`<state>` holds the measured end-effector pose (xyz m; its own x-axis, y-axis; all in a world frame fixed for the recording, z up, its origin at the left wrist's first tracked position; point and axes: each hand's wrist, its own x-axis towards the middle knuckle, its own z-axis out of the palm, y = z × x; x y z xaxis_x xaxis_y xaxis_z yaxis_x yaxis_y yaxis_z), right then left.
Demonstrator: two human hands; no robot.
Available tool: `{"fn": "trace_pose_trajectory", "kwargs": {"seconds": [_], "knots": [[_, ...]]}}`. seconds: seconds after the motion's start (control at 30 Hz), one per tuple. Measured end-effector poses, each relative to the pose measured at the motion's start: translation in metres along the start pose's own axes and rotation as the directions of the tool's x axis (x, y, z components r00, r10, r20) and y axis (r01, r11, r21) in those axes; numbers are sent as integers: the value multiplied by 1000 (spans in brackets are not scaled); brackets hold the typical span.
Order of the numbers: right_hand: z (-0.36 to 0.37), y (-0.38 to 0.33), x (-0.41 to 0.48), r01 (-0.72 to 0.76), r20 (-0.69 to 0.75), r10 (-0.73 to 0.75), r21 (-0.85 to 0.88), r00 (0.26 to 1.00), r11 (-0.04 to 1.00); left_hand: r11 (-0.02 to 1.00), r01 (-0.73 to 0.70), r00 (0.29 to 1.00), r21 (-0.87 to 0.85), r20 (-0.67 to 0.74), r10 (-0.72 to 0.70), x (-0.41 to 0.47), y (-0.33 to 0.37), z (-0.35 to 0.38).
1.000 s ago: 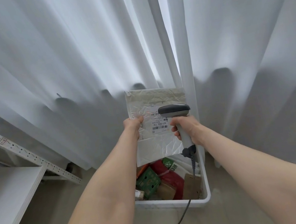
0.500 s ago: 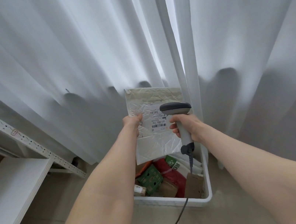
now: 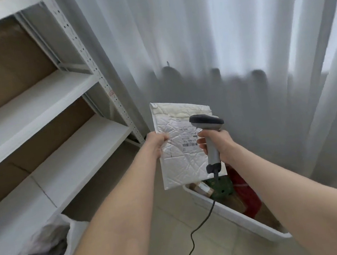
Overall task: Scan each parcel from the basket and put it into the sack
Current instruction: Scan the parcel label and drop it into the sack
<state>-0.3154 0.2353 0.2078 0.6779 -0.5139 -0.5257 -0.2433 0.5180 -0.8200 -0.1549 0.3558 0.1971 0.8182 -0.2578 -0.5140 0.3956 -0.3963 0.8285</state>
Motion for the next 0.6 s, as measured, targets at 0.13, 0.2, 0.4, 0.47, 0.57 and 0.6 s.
{"fn": "trace_pose_trajectory", "kwargs": {"seconds": [0.13, 0.2, 0.4, 0.47, 0.57, 0.6], "knots": [[80, 26, -10, -20, 82, 24, -48, 996, 999, 998, 9, 994, -67, -109, -17, -22, -21, -92], [124, 42, -17, -21, 126, 31, -73, 992, 997, 997, 10, 984, -82, -178, -24, -33, -34, -141], [267, 110, -49, -2, 239, 40, -158, 970, 988, 991, 18, 943, -134, -328, -62, -56, -88, -296], [314, 136, -62, -3, 269, 57, -195, 962, 981, 985, 32, 929, -170, -359, -92, -58, -112, -347], [380, 175, -79, -8, 316, 86, -240, 945, 971, 966, 45, 896, -254, -418, -152, -54, -156, -428], [400, 185, -84, -17, 328, 102, -251, 939, 968, 959, 51, 882, -278, -439, -174, -53, -168, -452]]}}
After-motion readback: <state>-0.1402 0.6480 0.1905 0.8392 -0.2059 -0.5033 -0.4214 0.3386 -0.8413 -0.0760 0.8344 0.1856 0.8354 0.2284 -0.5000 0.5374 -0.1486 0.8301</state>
